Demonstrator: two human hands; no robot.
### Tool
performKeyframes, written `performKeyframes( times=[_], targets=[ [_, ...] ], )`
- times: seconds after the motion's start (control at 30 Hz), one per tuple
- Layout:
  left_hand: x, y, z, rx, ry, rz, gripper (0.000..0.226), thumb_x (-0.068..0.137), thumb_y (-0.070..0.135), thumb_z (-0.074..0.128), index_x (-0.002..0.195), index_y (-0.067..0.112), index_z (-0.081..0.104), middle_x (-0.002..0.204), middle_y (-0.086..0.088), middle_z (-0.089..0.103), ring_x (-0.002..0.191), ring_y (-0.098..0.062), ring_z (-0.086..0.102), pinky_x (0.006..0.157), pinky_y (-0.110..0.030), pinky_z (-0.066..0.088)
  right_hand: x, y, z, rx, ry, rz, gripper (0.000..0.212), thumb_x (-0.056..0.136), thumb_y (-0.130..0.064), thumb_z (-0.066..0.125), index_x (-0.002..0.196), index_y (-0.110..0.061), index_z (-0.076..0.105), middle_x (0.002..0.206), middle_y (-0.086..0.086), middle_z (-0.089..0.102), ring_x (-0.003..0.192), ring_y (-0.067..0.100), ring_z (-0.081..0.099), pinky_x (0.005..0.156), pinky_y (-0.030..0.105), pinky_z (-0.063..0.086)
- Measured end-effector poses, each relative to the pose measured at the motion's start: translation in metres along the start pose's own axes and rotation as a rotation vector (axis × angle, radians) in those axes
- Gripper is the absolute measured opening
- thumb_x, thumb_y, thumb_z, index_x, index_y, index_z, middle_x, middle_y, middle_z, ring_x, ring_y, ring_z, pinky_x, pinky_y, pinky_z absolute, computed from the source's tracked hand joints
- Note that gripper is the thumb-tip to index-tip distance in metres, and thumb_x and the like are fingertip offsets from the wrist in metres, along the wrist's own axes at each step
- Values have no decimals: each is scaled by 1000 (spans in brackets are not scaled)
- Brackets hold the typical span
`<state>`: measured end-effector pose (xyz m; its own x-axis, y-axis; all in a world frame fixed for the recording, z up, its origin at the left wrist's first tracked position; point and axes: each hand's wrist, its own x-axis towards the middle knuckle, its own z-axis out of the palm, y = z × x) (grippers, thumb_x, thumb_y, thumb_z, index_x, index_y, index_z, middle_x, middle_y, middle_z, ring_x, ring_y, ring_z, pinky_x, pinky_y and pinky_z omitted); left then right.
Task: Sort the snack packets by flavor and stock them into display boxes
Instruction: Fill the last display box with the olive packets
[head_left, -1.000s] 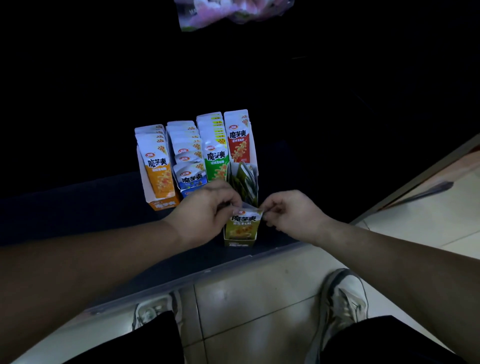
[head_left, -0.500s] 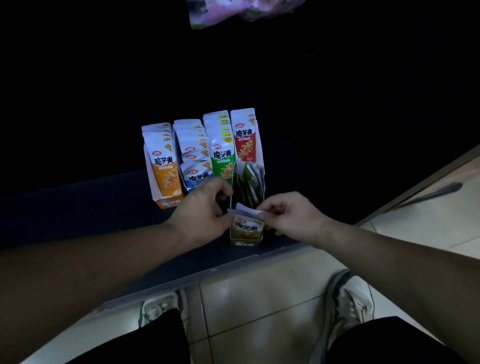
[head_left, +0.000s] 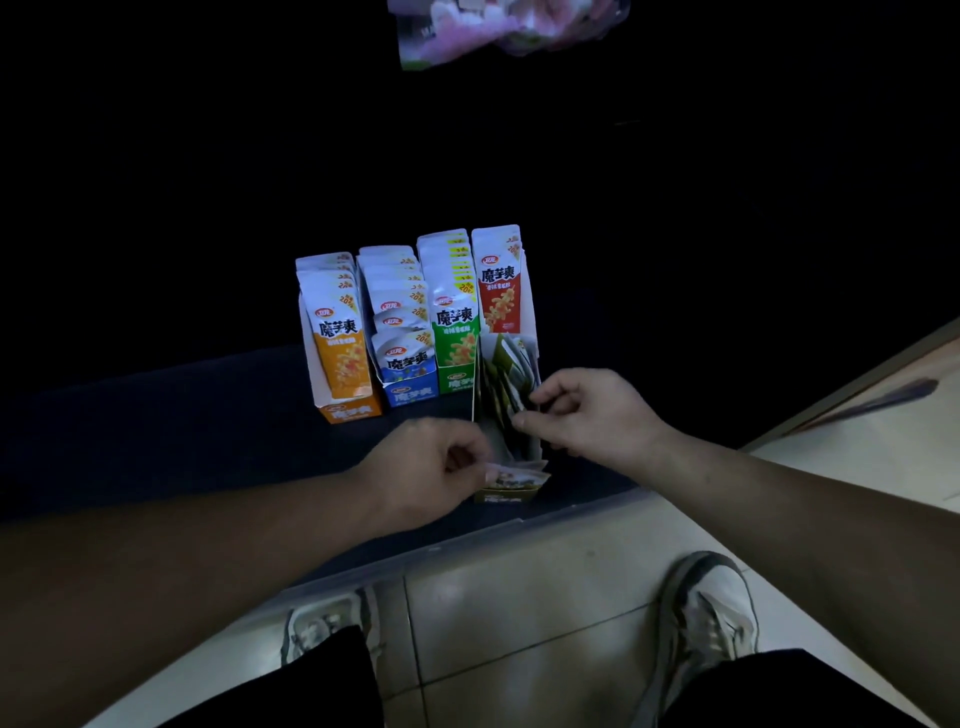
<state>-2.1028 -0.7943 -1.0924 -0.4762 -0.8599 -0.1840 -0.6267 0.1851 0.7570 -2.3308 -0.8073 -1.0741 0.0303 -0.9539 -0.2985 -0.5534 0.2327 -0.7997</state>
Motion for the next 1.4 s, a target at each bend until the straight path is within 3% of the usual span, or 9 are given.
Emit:
performKeyframes(
  times=[0.1, 0.27, 0.4, 0.53, 0.7, 0.93, 1.1, 1.27, 1.4],
  targets=[
    [-2, -2, 1, -74, 27, -12, 8, 84, 25, 84, 84, 24, 77, 91, 5, 70, 82, -7, 68, 77, -30, 58, 5, 2, 4, -1, 12, -56, 16, 83, -33, 85, 84, -21, 76, 69, 0, 70, 59, 9, 62, 60, 29, 53],
    [2, 3, 2, -201, 30, -108, 39, 79, 61, 74, 69, 22, 72, 85, 0, 69, 79, -16, 68, 76, -36, 58, 3, 2, 1, -24, 97, -101, 19, 96, -19, 64, 79, -15, 72, 78, 12, 71, 78, 34, 70, 70, 47, 59],
    [13, 17, 1, -312, 115, -273, 6, 86, 23, 80, 84, 20, 75, 86, 1, 75, 82, -12, 70, 74, -27, 59, 0, 3, -6, -26, 127, -83, 19, 96, -18, 64, 79, -18, 72, 71, 3, 70, 66, 19, 69, 63, 36, 58],
    [30, 30, 0, -577, 218, -453, 34, 87, 2, 70, 115, 16, 58, 102, -12, 68, 91, -32, 75, 77, -45, 65, -4, 5, -4, -31, 109, -95, 15, 93, -17, 69, 78, -17, 72, 67, 1, 68, 57, 1, 58, 57, 20, 50],
    [48, 30, -3, -340, 242, -477, 28, 93, 34, 75, 101, 14, 57, 79, -16, 72, 63, -29, 75, 58, -46, 65, -2, 5, 0, 6, 117, -98, 13, 87, -15, 74, 80, -20, 64, 66, -6, 62, 59, 4, 55, 58, 20, 48],
    [46, 24, -11, 8, 361, -189, 22, 92, 19, 66, 71, 15, 61, 70, -3, 62, 67, -24, 61, 62, -39, 57, 5, -3, -11, -103, 68, -209, 23, 84, -7, 71, 83, -25, 58, 61, 0, 59, 55, 14, 58, 56, 36, 51],
    [27, 40, -25, -295, 406, -178, 21, 91, 12, 71, 74, 6, 60, 62, 1, 55, 49, -5, 47, 48, -20, 40, 2, -17, -8, 58, 18, -22, 13, 97, -11, 63, 100, -23, 63, 75, 10, 75, 57, 26, 73, 42, 31, 50],
    [23, 52, -53, -787, 410, -367, 31, 82, 9, 76, 66, 20, 51, 90, -26, 69, 93, -46, 73, 88, -63, 59, -6, -22, -6, 257, 5, 63, 20, 92, -15, 75, 110, -19, 65, 87, 11, 77, 72, 28, 76, 56, 37, 58],
    [20, 51, -57, -889, 356, -393, 19, 91, -4, 67, 103, 6, 57, 112, -27, 72, 99, -39, 75, 85, -58, 62, -11, -21, -7, 317, -71, 100, 44, 84, -21, 85, 121, -24, 63, 90, 6, 79, 83, 26, 77, 69, 42, 61]
  ],
)
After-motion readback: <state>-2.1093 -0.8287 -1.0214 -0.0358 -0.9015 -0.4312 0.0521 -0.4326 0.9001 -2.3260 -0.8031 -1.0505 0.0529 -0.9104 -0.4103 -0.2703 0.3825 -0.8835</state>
